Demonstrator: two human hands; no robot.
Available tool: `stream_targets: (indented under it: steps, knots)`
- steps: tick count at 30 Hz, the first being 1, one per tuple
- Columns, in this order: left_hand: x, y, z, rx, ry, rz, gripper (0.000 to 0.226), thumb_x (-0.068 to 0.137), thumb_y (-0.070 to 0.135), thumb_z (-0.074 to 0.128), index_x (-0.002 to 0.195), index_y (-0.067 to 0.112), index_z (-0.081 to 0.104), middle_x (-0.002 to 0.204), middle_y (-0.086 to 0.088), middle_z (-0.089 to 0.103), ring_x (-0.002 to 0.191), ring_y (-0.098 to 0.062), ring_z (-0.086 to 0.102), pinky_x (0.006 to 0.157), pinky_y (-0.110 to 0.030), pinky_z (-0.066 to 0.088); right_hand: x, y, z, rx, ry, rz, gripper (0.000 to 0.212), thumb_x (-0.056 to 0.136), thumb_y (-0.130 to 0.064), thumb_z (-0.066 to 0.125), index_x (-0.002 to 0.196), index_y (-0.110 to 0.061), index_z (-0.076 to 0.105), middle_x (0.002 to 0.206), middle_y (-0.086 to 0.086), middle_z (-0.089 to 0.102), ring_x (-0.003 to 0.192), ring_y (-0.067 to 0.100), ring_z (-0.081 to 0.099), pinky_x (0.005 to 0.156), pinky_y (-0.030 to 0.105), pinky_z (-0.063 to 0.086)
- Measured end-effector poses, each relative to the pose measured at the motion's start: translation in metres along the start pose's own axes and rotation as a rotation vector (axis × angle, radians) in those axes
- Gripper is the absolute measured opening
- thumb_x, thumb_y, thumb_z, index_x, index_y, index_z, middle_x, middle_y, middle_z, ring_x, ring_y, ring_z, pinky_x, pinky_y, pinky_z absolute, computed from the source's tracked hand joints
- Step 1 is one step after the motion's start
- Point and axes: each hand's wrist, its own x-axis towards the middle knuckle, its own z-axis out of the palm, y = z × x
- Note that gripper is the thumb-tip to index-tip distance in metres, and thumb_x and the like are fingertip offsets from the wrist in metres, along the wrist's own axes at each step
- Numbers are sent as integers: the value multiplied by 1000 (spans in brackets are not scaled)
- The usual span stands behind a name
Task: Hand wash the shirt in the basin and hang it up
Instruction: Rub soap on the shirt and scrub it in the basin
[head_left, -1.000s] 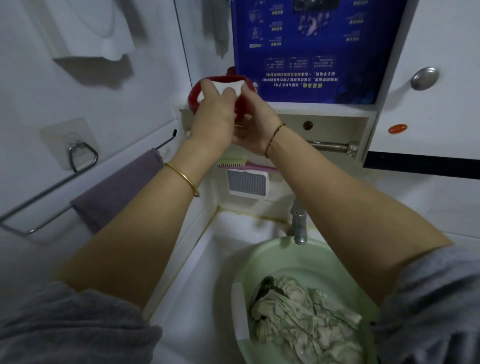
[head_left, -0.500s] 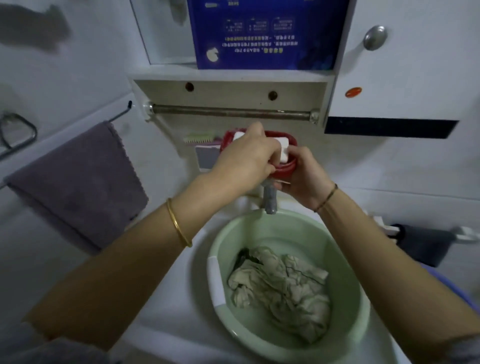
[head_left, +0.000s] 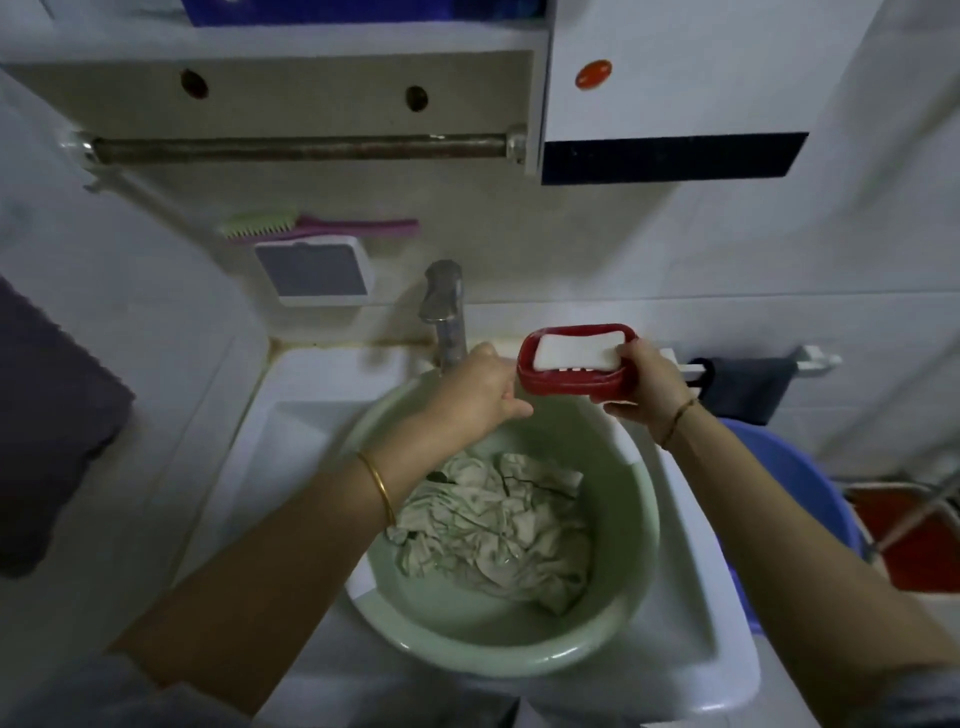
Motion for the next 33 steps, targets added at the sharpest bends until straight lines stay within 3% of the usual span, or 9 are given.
stream_targets:
  steps: [5,9,13,17,19,21,26,31,33]
  knots:
    - [15,-14,29,-70,-41,4,9,89,14,61,86,7,57,97,-3,37,84,-19,47,83,-28,41,34,4,13,-76,72,34,18,95,-27,39,94,-12,49,84,5,56,70,20,58,58,30,46]
    - [27,-25,44,-58,-77,-17,21,90,13,59,109,4,55,109,-7,39,90,-20,48,78,-20,33,68,8,19,-128,82,100,27,93,-32,35,99,-12,50,85,6,56,75,23,54,58,27,39]
    - [34,-35,55,-60,-124,-61,25,90,10,58,114,7,54,116,-9,41,100,-26,51,86,-27,38,97,6,18,-180,86,170,27,91,-34,33,82,-14,48,67,5,45,54,18,40,42,15,30]
    - [36,-45,67,-34,-184,-91,29,89,10,57,117,8,53,119,-12,42,105,-28,51,90,-29,37,117,9,15,-252,143,204,33,96,-36,34,102,-7,48,70,7,45,54,20,43,36,15,36]
    - [35,-50,75,-18,-232,-108,29,90,13,57,118,9,53,121,-13,41,106,-29,50,92,-30,39,121,11,14,-399,210,152,44,97,-40,37,110,-1,51,87,15,57,73,29,57,56,32,53]
    - [32,-55,86,26,-288,-122,30,91,19,57,119,11,54,123,-13,41,110,-30,49,95,-31,40,117,14,13,-623,277,90,54,98,-41,38,121,7,50,118,22,55,109,38,54,93,44,46]
    - [22,-63,111,258,-434,-153,48,93,38,51,133,14,44,138,-14,35,130,-32,30,108,-35,29,78,25,18,-723,302,-180,38,92,-8,45,129,2,45,137,19,37,106,34,53,85,28,38]
    - [5,-83,125,290,-648,-190,65,86,40,62,140,14,35,144,-14,31,135,-32,26,110,-39,29,33,55,45,-1037,-127,-387,22,88,-1,47,96,-9,67,102,11,67,98,29,62,84,33,47]
    - [2,-87,125,301,-650,-158,57,87,36,62,134,10,42,138,-15,41,128,-31,38,103,-34,35,23,80,55,-1269,-426,-267,29,90,-13,54,118,-13,60,118,10,61,110,27,57,92,31,43]
